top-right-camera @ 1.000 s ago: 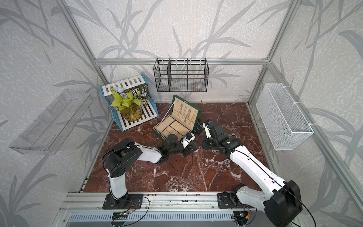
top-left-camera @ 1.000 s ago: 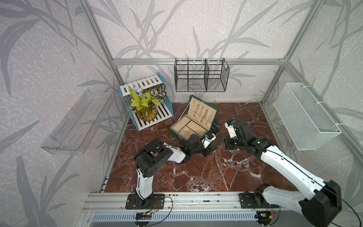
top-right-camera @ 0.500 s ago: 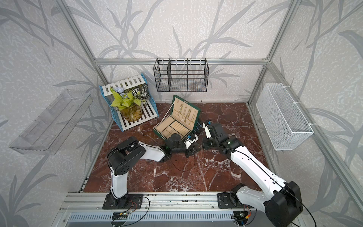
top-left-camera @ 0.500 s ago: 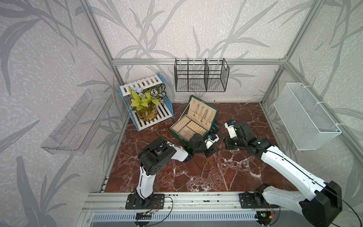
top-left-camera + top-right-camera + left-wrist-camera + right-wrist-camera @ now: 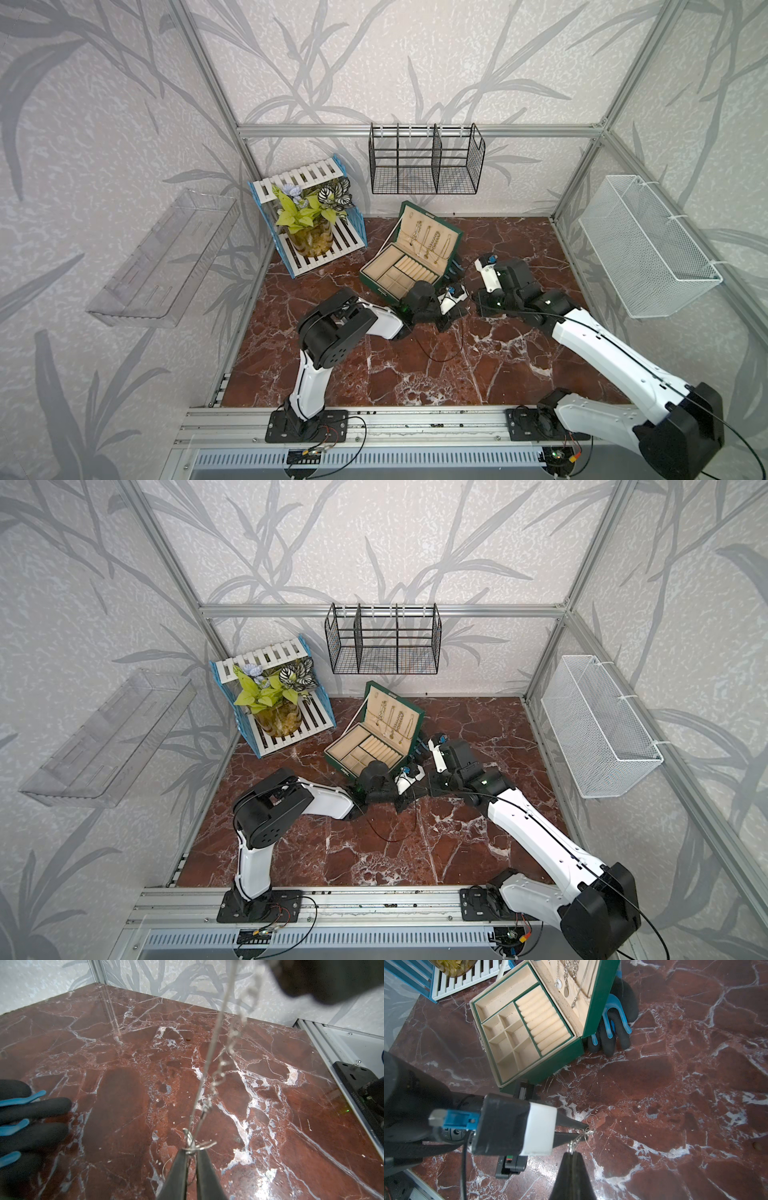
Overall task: Put jewelry chain into jewelry box
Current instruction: Pick up the necklace from the center of the board.
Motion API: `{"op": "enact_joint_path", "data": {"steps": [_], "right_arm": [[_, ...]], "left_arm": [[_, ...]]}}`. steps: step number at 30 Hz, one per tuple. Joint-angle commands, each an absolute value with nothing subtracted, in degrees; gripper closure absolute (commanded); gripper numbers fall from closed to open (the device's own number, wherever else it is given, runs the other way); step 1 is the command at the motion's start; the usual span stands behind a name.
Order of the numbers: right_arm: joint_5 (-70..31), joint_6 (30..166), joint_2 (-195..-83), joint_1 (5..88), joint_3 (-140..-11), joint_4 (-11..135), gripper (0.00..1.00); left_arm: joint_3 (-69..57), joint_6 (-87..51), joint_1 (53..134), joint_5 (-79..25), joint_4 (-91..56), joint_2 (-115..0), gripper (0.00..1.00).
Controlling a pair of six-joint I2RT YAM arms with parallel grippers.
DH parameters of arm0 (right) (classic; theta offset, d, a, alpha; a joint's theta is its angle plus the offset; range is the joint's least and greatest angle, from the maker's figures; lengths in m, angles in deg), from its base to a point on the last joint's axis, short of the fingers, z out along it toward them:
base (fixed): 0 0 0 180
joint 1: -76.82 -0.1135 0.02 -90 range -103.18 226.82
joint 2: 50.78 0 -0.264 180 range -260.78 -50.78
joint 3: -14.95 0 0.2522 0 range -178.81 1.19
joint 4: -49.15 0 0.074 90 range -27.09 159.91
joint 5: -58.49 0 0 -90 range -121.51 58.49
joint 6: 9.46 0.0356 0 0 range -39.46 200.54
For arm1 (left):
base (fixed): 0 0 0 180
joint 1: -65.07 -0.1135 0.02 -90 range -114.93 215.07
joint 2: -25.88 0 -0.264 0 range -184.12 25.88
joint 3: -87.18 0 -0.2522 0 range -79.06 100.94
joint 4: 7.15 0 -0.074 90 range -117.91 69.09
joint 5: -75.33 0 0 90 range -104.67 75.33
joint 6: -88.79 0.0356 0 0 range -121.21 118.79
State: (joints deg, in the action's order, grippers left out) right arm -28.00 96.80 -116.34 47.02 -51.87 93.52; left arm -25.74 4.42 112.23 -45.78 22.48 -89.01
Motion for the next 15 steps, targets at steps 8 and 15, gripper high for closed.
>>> {"op": "enact_joint_path", "data": {"steps": [8, 15], "right_arm": [[-35.6, 100.6, -116.0, 46.7, -48.5, 92.2, 1.00], [-36.4, 105.1, -120.5, 47.0, -44.0, 87.3, 1.00]], "left_arm": [[-31.4, 5.4, 112.5, -41.7, 20.2, -79.4, 1.00], [-31.7, 7.2, 112.4, -48.8, -0.3, -69.7, 1.00]]}}
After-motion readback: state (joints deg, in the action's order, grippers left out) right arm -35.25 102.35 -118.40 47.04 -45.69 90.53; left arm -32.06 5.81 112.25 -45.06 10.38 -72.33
